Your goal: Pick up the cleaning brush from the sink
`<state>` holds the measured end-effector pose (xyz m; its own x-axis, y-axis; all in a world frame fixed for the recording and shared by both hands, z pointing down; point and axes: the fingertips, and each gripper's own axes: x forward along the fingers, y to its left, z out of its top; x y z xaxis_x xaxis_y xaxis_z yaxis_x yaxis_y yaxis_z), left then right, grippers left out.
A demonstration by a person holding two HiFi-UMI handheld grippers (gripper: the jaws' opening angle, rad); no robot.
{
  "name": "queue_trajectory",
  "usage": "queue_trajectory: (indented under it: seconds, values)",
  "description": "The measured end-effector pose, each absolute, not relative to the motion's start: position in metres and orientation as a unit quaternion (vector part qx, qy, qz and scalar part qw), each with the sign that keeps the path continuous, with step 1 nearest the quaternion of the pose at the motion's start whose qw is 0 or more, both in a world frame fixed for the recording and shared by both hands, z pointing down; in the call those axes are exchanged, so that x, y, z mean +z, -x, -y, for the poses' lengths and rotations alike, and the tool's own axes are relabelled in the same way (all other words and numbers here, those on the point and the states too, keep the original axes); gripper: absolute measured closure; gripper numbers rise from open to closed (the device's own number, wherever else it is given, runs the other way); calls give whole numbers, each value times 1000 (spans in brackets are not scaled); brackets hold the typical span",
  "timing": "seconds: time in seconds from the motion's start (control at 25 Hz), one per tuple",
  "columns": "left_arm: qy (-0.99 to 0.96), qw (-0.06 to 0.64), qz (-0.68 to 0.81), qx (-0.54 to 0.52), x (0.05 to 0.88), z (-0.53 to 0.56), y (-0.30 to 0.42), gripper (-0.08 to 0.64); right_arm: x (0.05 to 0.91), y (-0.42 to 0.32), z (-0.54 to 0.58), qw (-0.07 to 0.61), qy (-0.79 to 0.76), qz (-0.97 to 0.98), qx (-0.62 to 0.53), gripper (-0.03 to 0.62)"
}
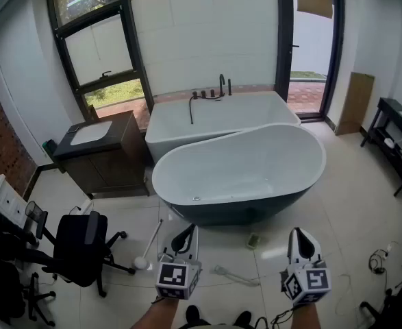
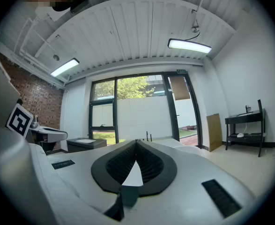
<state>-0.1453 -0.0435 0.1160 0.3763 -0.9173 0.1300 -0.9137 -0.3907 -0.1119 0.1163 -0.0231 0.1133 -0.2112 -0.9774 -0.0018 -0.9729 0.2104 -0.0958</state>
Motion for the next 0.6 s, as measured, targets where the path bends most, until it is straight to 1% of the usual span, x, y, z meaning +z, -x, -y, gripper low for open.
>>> queue_trajectory:
  seconds: [0.16,0.28,0.6]
  values:
    - [821,4,-562,-98,130,39,124,560,129,-131,25,24,608,-792,-45,588]
    - [814,14,-572,-104,135,44,112,560,143,-138,36,10,593,-803,-50,587]
    - [813,5,-569,-125,179,78,130,557,197,-106,80,-42,571,-817,-62,586]
